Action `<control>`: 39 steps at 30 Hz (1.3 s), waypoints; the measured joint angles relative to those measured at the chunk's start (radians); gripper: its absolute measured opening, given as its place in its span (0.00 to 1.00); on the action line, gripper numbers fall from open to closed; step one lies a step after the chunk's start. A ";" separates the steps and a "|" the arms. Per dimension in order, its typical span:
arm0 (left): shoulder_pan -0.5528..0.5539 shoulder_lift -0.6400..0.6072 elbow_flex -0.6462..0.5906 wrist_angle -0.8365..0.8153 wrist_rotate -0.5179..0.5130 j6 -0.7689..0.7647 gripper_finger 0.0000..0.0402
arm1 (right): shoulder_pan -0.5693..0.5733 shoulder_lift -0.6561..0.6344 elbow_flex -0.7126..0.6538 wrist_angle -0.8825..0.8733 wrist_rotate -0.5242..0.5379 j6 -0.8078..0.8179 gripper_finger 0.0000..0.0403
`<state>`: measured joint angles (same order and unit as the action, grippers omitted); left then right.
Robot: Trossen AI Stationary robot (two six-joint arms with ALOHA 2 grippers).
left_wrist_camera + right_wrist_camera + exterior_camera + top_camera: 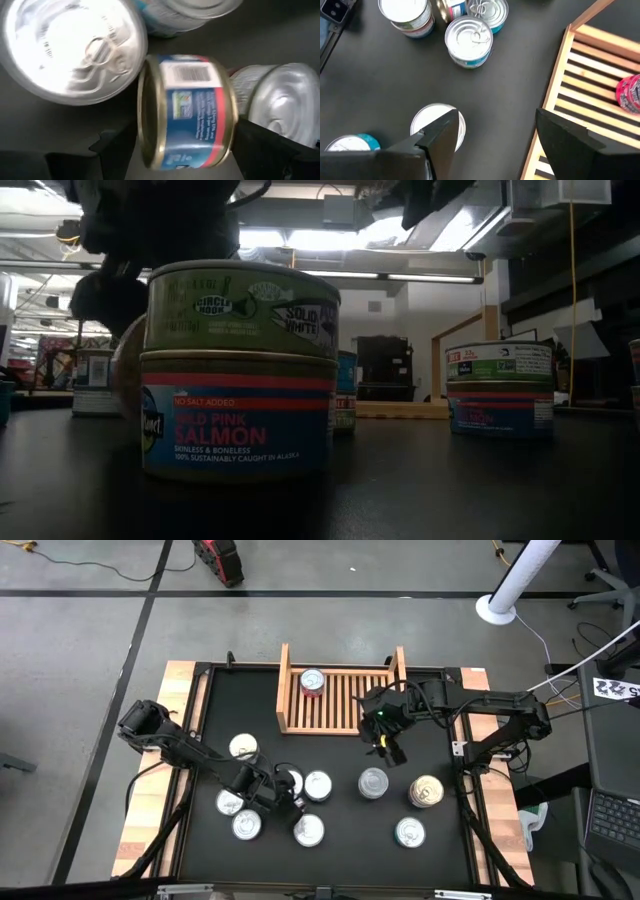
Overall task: Stack canned seafood by type on shelf
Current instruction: Put the blue tuna can on the shelf
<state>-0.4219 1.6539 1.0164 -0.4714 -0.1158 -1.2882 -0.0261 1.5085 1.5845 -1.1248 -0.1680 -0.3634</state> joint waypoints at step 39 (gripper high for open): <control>0.259 -0.171 -0.002 0.201 -0.005 0.157 0.48 | 0.000 -0.331 -0.561 0.522 -0.001 -0.009 0.65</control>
<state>-0.1628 1.4830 1.0142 -0.2701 -0.1207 -1.1311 -0.0261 1.1773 1.0235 -0.6024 -0.1689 -0.3725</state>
